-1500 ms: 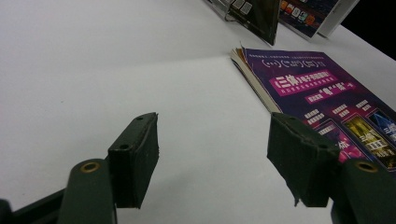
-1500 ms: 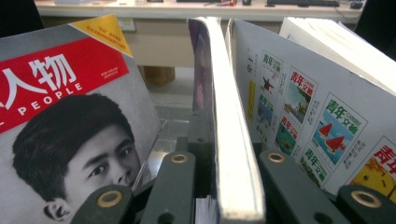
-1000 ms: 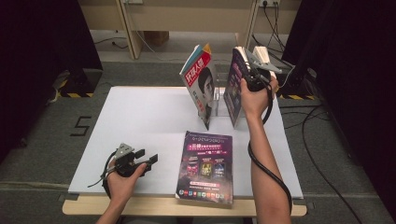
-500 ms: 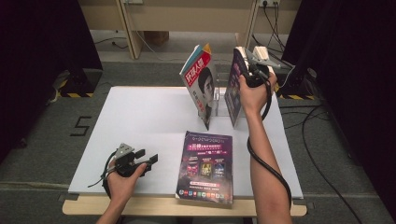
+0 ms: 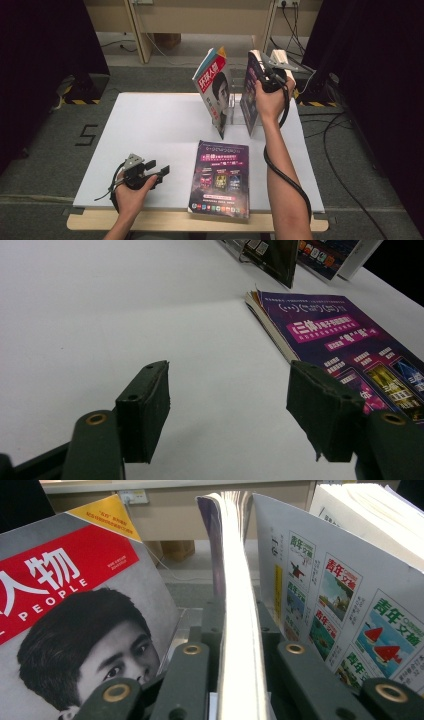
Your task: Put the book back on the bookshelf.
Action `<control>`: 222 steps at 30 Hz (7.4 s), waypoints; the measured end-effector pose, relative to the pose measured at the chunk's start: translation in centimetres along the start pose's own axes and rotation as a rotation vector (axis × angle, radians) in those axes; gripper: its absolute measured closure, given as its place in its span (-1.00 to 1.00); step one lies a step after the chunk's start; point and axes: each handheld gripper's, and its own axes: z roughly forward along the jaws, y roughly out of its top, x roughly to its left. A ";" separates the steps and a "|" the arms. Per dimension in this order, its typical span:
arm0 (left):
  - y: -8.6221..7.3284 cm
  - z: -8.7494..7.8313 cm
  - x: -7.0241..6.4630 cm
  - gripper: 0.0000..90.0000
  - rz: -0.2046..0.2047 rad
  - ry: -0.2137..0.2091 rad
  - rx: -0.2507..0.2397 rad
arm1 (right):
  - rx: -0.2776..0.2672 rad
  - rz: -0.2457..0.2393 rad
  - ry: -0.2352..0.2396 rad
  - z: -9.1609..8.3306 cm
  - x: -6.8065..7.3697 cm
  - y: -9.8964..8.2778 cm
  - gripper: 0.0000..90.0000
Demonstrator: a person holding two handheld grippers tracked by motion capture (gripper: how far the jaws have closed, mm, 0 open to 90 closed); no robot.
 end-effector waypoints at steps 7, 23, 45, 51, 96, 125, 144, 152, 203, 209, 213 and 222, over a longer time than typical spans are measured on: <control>0.0 0.0 0.0 -0.27 0.000 0.002 0.002 | -0.042 -0.019 -0.006 0.0 0.0 -0.5 0.84; 0.0 0.0 0.1 -0.27 0.000 0.002 -0.005 | -0.100 -0.044 -0.024 0.6 0.5 0.0 0.84; 0.0 0.0 0.0 -0.27 0.005 0.004 -0.002 | -0.087 -0.043 -0.043 1.1 0.5 -0.5 0.83; 0.0 0.0 0.0 -0.27 0.005 0.003 -0.002 | -0.063 -0.042 -0.068 1.1 0.3 -0.5 0.76; 0.1 0.7 -1.1 -0.27 0.027 -0.027 0.008 | -0.042 -0.022 -0.019 -1.8 0.0 -2.8 0.43; 0.4 1.6 -2.0 -0.27 0.052 -0.061 0.028 | -0.028 -0.011 0.011 -5.0 -0.4 -6.1 0.38; 0.2 1.9 -2.3 -0.26 0.054 -0.062 0.034 | 0.016 -0.029 0.044 -7.3 -1.2 -7.9 0.38; 0.1 1.9 -2.4 -0.26 0.054 -0.064 0.041 | 0.066 -0.007 0.089 -8.0 -1.7 -9.2 0.40; 0.3 7.4 -6.6 0.25 -0.010 -0.183 0.243 | 0.547 0.070 0.225 -3.3 -0.8 -18.9 0.44; 0.4 7.4 -6.7 0.29 0.009 -0.174 0.247 | 0.559 0.076 0.214 -1.6 -1.1 -18.6 0.39; 0.4 7.4 -6.9 0.29 0.017 -0.167 0.249 | 0.554 0.087 0.215 -0.7 -1.4 -18.4 0.39; 0.4 7.4 -6.9 0.34 0.031 -0.160 0.249 | 0.557 0.089 0.226 0.4 -0.8 -17.9 0.37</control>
